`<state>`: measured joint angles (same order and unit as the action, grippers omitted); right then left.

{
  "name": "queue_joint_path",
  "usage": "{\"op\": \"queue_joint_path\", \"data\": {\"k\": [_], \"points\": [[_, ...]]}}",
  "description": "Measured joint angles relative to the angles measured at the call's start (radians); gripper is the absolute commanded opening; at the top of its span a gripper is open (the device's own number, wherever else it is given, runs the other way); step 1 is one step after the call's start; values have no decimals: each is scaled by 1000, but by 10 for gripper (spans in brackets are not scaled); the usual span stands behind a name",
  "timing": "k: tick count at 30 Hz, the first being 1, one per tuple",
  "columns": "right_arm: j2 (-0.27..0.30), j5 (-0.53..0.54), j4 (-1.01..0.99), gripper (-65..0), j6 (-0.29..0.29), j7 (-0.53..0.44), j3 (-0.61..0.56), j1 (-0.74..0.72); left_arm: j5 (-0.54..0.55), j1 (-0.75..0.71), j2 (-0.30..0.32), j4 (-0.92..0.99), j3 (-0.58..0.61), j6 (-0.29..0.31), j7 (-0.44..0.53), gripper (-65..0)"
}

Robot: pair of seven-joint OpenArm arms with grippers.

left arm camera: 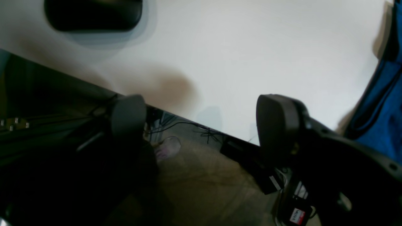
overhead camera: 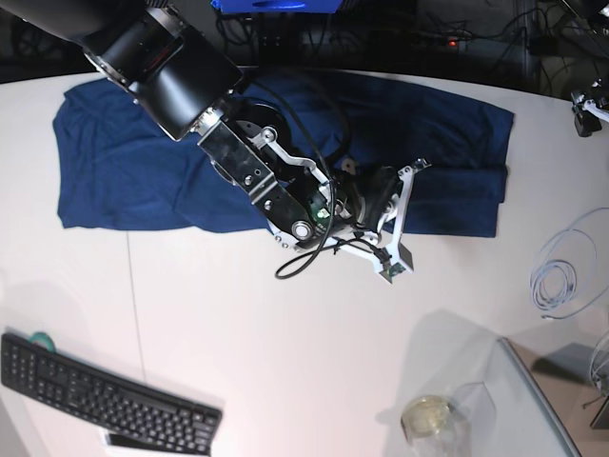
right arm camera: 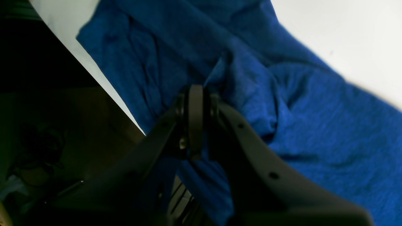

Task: Layout the t-shirt on the table in an organized manner, then fold the t-shirt properly
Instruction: 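Sweep the right gripper across the shirt toward the left gripper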

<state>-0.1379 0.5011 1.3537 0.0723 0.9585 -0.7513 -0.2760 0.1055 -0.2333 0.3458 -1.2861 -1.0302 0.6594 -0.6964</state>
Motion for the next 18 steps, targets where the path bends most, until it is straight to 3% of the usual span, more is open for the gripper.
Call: {"op": "queue_joint_path", "data": {"k": [3,9,11,13,18], "points": [[0,5,2,-650,0,4,-3,-16,0,-10,0,0,2,0,1,-123],[-1,196,21,-650,8,-4,-95,-137,0,-18,-9,-1,4,0,0,-123],[-3,254,24,-650,72,-5,-127,-156,0,-18,-7,-1,4,0,0,-123],[2,291,34,-650,100,-11,-156,-167,0,-19,-5,-1,4,0,0,-123],[-1,361,51,-650,104,-44,-189,-183,0,-19,-4,-1,3,0,0,-123]]}}
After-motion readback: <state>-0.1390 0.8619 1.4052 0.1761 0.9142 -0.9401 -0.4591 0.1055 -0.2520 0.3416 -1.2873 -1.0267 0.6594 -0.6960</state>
